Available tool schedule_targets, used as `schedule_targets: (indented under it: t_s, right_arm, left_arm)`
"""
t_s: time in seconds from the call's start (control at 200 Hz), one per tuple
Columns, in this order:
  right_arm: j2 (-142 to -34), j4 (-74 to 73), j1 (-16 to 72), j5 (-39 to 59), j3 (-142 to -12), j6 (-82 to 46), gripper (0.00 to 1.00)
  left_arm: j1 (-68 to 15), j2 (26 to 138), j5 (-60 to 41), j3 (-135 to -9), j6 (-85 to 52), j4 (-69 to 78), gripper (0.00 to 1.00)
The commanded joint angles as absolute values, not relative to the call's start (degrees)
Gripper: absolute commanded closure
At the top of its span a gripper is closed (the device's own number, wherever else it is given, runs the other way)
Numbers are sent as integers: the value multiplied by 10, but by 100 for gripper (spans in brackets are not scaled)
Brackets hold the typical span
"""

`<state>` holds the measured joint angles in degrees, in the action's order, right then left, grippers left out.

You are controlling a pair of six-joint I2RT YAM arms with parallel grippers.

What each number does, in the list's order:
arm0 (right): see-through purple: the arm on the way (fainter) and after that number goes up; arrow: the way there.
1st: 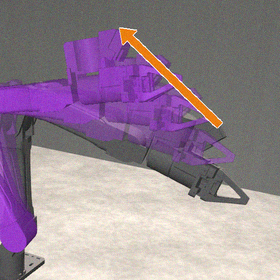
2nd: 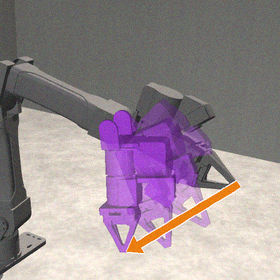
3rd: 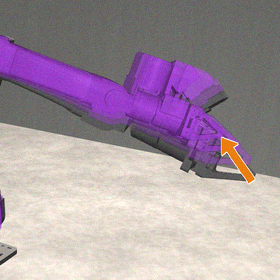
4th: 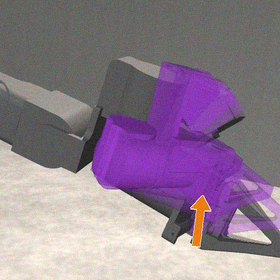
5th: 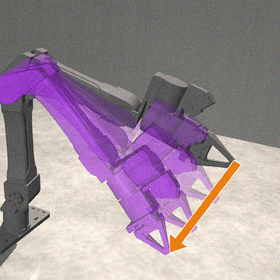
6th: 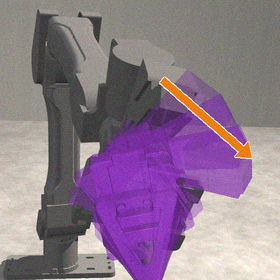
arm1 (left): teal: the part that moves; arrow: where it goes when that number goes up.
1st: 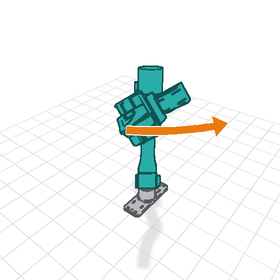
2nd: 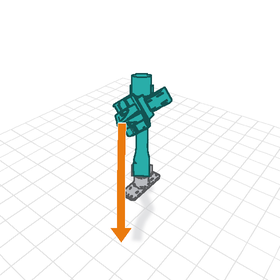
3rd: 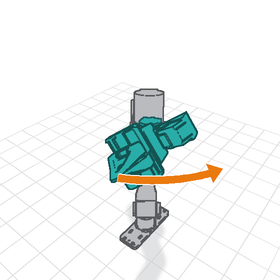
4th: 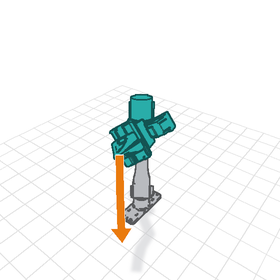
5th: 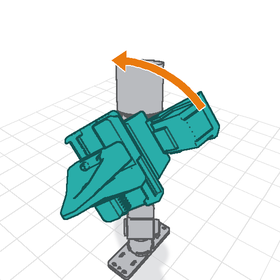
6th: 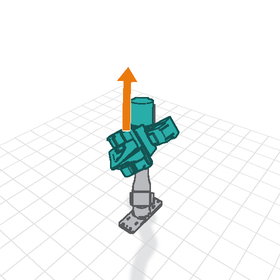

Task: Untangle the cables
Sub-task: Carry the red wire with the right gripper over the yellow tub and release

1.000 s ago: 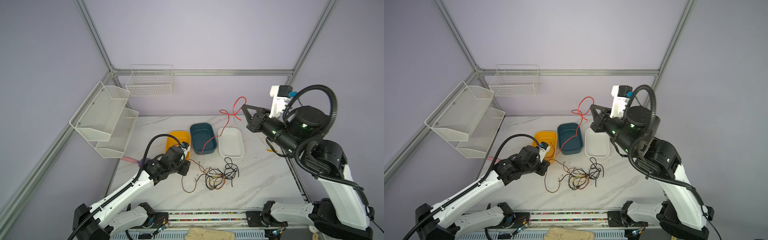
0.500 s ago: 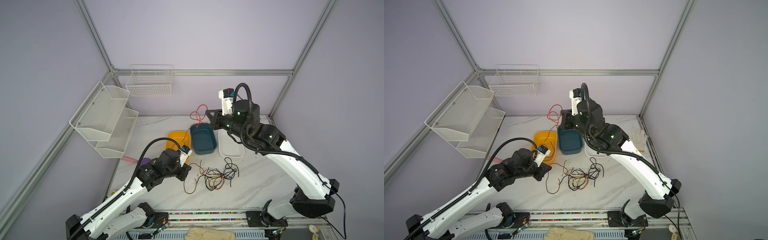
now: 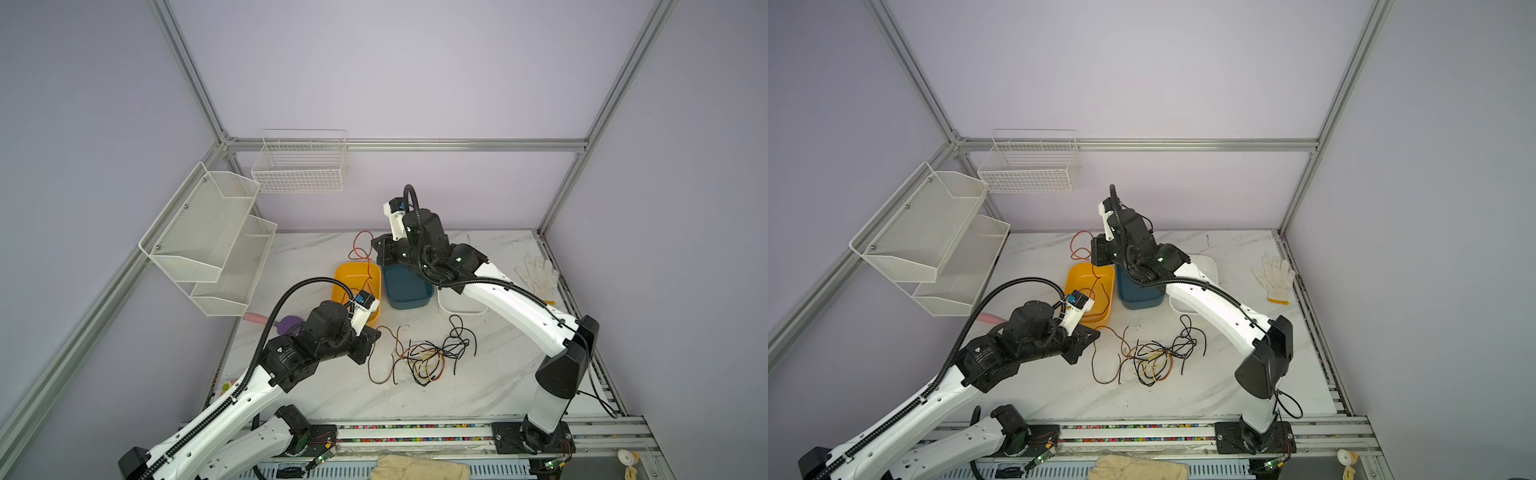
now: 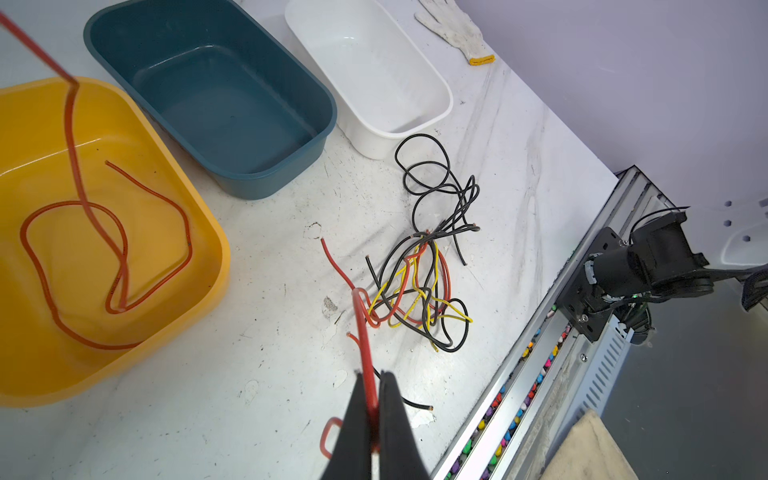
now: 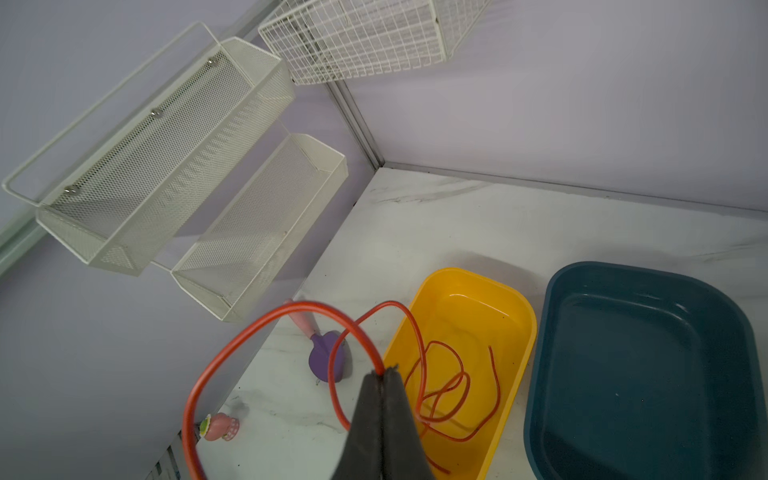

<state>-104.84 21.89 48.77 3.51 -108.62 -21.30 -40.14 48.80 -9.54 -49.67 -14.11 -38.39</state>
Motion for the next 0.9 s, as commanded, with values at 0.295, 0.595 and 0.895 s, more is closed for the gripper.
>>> schedule_targets:
  t_s: [0.295, 0.595, 0.895]
  right_arm:
    - [-1177, 191, 479, 63, -1090, -207, 100]
    - [-1255, 218, 477, 80, -1111, -223, 100]
    - [-1253, 224, 477, 82, -1094, -217, 92]
  left_arm:
    - [-402, 472, -90, -473, -136, -358, 100]
    - [-401, 471, -91, -473, -136, -357, 100]
    - [-401, 469, -89, -472, -136, -357, 100]
